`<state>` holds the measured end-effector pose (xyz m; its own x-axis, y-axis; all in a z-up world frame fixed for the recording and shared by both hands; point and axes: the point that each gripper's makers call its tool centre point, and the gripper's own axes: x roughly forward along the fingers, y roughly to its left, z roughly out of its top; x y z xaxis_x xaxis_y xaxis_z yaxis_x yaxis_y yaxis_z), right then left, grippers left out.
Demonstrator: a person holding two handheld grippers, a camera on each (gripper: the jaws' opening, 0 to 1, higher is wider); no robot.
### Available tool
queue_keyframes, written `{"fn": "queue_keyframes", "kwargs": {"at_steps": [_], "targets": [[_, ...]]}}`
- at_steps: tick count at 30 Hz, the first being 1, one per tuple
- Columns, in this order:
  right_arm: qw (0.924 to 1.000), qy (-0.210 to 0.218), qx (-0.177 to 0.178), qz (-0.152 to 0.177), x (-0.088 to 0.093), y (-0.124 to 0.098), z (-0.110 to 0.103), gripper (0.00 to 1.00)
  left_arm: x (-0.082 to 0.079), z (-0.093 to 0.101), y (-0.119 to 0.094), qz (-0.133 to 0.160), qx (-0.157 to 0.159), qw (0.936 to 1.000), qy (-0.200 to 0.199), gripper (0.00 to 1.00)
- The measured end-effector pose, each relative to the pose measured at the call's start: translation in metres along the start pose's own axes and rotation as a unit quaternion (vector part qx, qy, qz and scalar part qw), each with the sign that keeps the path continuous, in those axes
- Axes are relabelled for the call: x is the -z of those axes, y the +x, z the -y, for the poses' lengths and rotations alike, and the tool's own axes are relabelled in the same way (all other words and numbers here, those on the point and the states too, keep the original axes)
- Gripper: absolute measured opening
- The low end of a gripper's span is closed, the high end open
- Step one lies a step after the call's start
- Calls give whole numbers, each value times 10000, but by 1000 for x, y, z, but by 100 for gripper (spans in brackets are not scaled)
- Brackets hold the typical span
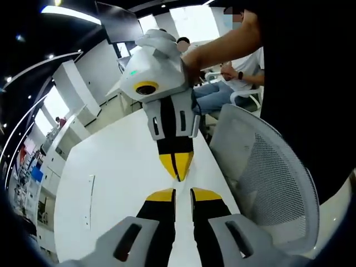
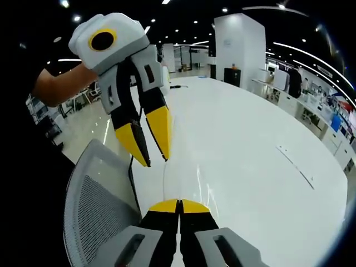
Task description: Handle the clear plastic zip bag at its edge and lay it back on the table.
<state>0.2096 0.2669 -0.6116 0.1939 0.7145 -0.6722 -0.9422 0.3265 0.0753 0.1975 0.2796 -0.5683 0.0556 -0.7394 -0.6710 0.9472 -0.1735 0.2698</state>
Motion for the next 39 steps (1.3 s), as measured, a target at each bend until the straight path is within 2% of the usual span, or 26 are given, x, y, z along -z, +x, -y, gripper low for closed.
{"fn": "queue_keyframes", "kwargs": {"at_steps": [11,24,39], "targets": [[10000,28,29,20,-3,0,0,0,6,2,15,-151,26,9998,115,7],[9997,166,118,104,-9,-2,5,0,15,-1,21,-302,-83,9992,259,1],[9986,282,364,246,-14,-7,18,0,19,2,20,-403,-91,9987,282,0]]}}
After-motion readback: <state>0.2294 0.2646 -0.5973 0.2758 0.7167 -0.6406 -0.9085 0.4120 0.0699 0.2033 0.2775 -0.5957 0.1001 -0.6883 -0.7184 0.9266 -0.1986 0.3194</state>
